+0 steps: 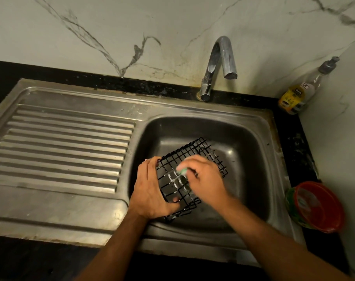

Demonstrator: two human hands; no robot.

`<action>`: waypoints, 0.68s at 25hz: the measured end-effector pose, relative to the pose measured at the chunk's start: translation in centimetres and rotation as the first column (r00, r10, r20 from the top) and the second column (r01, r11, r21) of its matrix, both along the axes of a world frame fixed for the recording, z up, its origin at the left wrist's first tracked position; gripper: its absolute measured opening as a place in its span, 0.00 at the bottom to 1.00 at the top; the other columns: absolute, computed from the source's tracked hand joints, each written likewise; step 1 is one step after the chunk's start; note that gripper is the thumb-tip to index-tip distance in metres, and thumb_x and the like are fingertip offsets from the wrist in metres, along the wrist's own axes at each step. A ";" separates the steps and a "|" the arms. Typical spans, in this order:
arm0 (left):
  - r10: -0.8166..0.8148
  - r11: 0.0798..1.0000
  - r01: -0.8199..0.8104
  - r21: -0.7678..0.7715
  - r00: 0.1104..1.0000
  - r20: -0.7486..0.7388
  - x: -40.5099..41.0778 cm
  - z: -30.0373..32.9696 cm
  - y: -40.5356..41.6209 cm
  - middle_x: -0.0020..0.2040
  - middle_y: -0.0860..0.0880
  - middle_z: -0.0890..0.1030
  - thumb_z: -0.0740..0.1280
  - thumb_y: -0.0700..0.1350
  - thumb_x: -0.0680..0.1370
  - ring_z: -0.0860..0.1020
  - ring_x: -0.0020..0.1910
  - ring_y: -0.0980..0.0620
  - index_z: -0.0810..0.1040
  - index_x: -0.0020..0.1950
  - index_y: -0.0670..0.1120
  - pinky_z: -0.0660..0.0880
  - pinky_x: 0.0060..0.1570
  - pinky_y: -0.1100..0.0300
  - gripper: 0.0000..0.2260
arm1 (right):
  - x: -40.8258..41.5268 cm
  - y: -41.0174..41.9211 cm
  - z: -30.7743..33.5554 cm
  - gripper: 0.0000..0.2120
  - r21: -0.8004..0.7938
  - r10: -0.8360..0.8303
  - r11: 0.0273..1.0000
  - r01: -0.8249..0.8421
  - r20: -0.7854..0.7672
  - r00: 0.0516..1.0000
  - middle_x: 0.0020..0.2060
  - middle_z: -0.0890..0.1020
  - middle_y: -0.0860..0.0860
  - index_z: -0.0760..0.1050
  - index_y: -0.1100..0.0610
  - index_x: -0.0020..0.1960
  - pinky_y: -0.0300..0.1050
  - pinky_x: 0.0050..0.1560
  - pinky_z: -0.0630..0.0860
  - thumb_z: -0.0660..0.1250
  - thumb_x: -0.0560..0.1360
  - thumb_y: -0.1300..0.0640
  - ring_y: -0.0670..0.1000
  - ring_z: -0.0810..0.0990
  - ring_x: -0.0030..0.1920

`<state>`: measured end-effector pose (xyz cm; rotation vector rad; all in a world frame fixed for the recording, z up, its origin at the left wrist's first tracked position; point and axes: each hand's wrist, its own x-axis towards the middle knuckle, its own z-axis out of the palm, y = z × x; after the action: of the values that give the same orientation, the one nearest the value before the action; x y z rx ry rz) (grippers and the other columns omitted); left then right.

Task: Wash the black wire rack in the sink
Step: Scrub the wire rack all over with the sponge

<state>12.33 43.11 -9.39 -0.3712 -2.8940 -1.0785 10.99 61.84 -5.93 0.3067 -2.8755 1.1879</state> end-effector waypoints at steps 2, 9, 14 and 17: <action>0.000 1.000 0.000 0.005 1.000 0.000 0.0 -0.1 -0.1 0.65 0.45 0.67 0.76 0.60 0.55 0.70 0.64 0.44 0.61 0.74 0.41 0.73 0.66 0.45 0.53 | 1.7 -0.8 0.5 0.15 -0.039 0.054 0.998 -0.054 -0.007 0.999 0.48 0.81 0.42 0.82 0.47 0.47 0.34 0.54 0.75 0.66 0.74 0.67 0.39 0.78 0.50; -0.016 1.000 0.016 0.023 1.000 0.021 0.0 0.0 0.0 0.66 0.46 0.66 0.76 0.60 0.56 0.70 0.66 0.44 0.61 0.74 0.41 0.73 0.68 0.46 0.53 | -4.8 5.4 -2.4 0.17 0.130 -0.439 0.897 0.422 0.141 0.888 0.49 0.82 0.46 0.80 0.43 0.46 0.48 0.47 0.82 0.67 0.73 0.67 0.46 0.81 0.45; -0.045 0.999 0.046 0.022 0.998 -0.043 -0.1 0.0 -0.1 0.63 0.49 0.65 0.76 0.59 0.55 0.70 0.62 0.46 0.62 0.73 0.40 0.74 0.65 0.49 0.52 | -0.9 0.6 -0.3 0.16 0.092 -0.293 0.955 0.281 0.176 0.940 0.49 0.79 0.45 0.80 0.47 0.48 0.33 0.42 0.78 0.70 0.71 0.68 0.41 0.78 0.45; -0.061 0.998 0.062 0.001 0.996 -0.057 0.0 -0.4 -0.1 0.64 0.46 0.65 0.77 0.60 0.55 0.70 0.61 0.45 0.61 0.73 0.40 0.74 0.63 0.51 0.54 | 2.4 -1.5 0.8 0.18 0.013 -0.061 0.998 0.060 0.063 0.996 0.51 0.78 0.45 0.80 0.49 0.48 0.34 0.51 0.77 0.66 0.70 0.71 0.43 0.76 0.52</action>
<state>12.31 42.97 -9.81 -0.4858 -2.8490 -1.0611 13.35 60.36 -5.09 0.1832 -2.9235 1.1933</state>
